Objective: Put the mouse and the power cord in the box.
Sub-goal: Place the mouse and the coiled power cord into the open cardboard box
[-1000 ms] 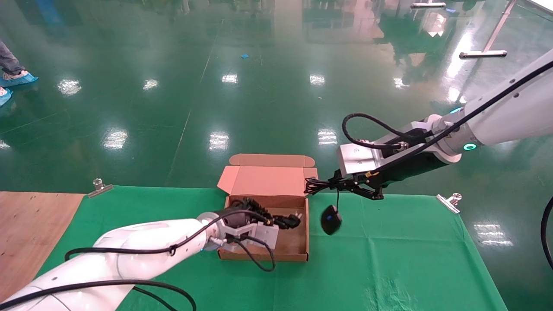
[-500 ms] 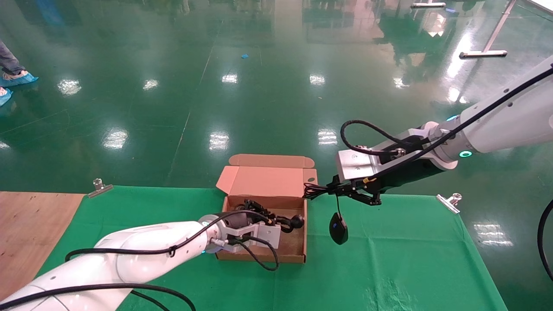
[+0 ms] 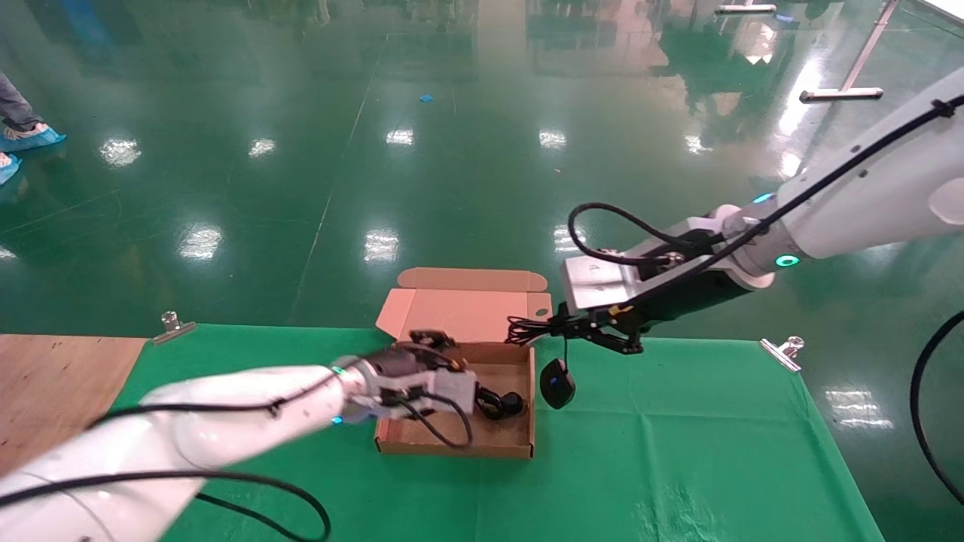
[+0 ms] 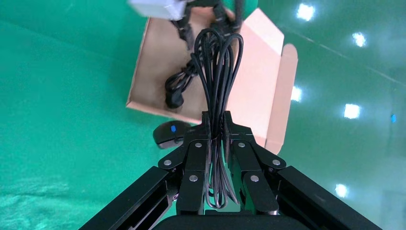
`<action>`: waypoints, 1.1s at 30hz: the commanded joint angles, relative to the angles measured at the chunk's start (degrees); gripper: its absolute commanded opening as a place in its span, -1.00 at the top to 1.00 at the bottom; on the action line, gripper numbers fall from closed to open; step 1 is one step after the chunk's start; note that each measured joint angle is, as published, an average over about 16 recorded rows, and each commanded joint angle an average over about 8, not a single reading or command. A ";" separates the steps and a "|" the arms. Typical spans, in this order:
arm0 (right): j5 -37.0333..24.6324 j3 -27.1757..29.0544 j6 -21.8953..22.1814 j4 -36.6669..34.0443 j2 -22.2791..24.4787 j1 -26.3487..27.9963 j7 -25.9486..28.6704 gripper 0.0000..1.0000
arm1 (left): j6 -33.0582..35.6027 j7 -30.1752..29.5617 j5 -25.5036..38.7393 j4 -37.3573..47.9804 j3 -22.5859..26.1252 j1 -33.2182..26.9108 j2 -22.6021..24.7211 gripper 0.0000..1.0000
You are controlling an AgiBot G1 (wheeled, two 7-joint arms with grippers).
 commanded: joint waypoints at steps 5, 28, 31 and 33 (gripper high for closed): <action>-0.16 -0.13 0.96 0.24 -2.37 0.75 0.91 1.00 | 4.80 0.89 -5.27 -5.54 -2.65 -1.03 -7.23 -1.00; 7.66 -17.22 19.60 20.21 -6.56 -7.83 14.84 1.00 | 17.24 6.15 -23.97 -8.35 -12.99 3.54 -28.96 -1.00; 9.03 -20.32 25.55 21.89 -6.56 -9.17 16.10 1.00 | 18.40 9.02 -25.04 -5.48 -13.69 3.84 -29.16 -1.00; 9.65 -22.27 29.42 22.50 -6.54 -10.21 16.68 1.00 | 19.01 10.81 -25.60 -3.50 -14.06 4.02 -28.98 -1.00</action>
